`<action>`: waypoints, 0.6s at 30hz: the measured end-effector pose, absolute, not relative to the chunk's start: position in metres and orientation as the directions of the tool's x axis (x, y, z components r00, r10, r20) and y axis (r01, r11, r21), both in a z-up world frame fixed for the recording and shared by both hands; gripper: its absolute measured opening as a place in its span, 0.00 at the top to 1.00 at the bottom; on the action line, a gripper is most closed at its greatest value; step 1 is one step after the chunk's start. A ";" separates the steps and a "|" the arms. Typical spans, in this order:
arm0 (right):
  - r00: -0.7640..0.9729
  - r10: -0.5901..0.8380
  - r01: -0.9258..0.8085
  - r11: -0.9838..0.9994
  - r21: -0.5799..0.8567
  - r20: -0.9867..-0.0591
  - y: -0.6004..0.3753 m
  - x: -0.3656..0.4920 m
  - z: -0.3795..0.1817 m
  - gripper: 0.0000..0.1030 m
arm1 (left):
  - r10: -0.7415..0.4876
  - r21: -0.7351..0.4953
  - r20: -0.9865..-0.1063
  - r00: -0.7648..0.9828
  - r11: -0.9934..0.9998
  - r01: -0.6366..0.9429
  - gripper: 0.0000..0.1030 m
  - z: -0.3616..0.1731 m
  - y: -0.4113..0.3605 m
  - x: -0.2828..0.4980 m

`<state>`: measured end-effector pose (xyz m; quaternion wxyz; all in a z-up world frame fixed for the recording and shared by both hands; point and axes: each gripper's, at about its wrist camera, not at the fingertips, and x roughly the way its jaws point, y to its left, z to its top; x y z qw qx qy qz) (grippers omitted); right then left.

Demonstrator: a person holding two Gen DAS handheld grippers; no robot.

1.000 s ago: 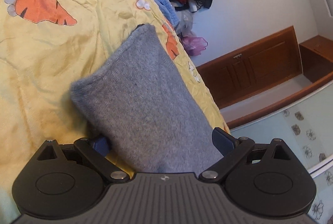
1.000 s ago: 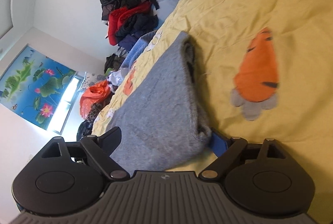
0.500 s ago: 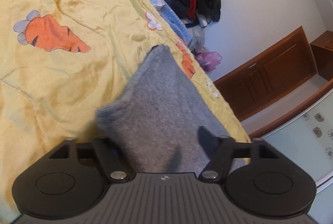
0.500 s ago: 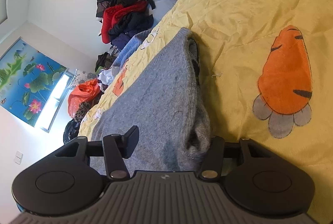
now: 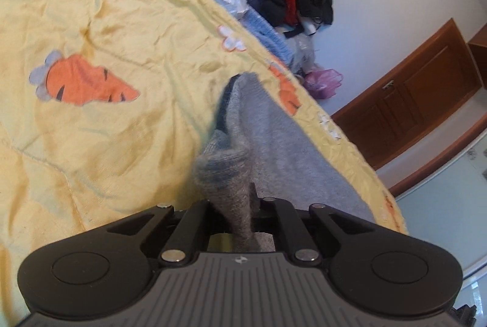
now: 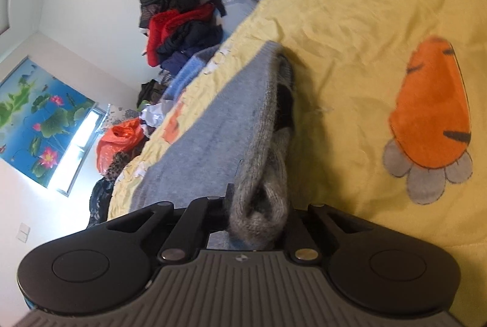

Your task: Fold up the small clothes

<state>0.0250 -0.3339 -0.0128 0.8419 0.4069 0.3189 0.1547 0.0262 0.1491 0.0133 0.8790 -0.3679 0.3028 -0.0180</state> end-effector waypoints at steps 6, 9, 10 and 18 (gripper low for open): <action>0.731 0.576 -0.064 0.590 0.805 -0.365 -0.345 0.003 0.010 0.87 | -0.296 -0.658 -0.495 0.817 0.742 -0.130 0.96 0.042 0.150 -0.003; 0.704 0.615 -0.080 0.567 0.820 -0.356 -0.351 -0.021 0.015 0.87 | -0.327 -0.660 -0.491 0.808 0.745 -0.100 0.96 0.048 0.151 -0.034; 0.693 0.627 -0.082 0.559 0.825 -0.356 -0.354 -0.032 0.016 0.87 | -0.336 -0.658 -0.500 0.798 0.746 -0.098 0.96 0.047 0.151 -0.046; 0.603 0.670 0.038 0.518 0.855 -0.433 -0.374 -0.122 -0.006 0.87 | -0.352 -0.640 -0.646 0.677 0.734 -0.229 0.96 0.007 0.168 -0.133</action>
